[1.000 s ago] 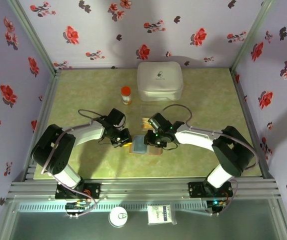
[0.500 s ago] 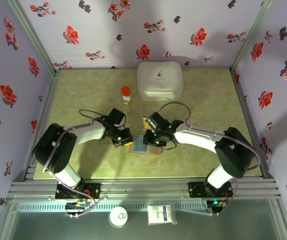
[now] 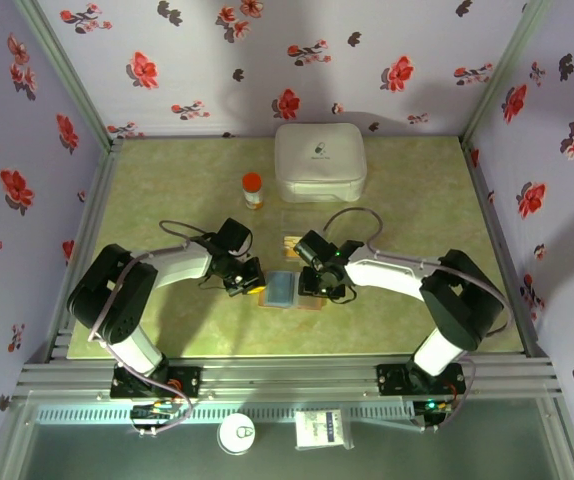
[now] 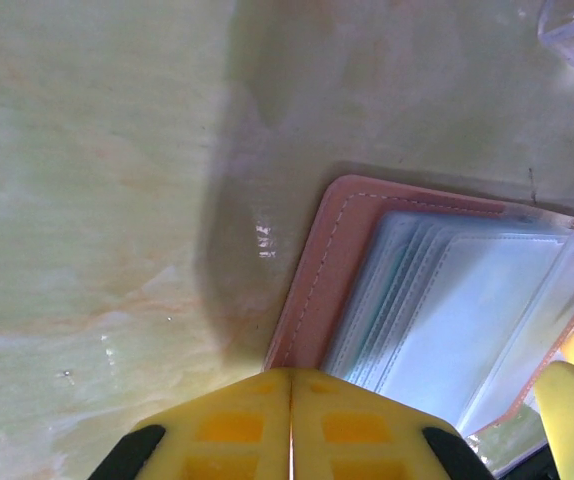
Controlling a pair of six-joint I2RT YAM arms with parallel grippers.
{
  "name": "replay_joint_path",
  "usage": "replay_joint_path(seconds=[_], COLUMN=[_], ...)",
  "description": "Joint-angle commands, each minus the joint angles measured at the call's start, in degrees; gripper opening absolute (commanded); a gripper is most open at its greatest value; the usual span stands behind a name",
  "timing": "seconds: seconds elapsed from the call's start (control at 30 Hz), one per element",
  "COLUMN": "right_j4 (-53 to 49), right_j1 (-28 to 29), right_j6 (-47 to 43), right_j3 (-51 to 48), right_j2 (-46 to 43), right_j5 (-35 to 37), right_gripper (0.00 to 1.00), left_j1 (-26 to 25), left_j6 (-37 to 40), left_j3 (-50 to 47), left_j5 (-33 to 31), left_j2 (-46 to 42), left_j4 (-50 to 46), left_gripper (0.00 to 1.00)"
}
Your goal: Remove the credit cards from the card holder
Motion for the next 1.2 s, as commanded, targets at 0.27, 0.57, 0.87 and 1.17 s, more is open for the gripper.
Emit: replay_joint_path(seconds=[0.27, 0.57, 0.87, 1.17], right_j4=[2.7, 5.9, -1.5, -3.9], right_j1=[-1.5, -1.8, -2.1, -2.9], right_j6=[-1.2, -1.9, -3.4, -5.0], right_j3=[-1.6, 0.3, 2.2, 1.8], right_j2=[2.7, 4.0, 2.0, 2.4], right_j5=[0.4, -2.3, 3.0, 5.5], right_gripper=[0.7, 0.71, 0.72, 0.73], left_j1=[0.8, 3.5, 3.9, 4.0], left_j6=[0.2, 2.0, 2.2, 2.0], left_j3=[-1.5, -1.4, -1.4, -1.9], left_j5=[-0.6, -0.7, -0.7, -1.0], left_j2=[0.7, -0.4, 0.1, -0.1], left_j4=[-1.0, -2.3, -2.7, -3.0], left_gripper=[0.06, 0.06, 0.06, 0.05])
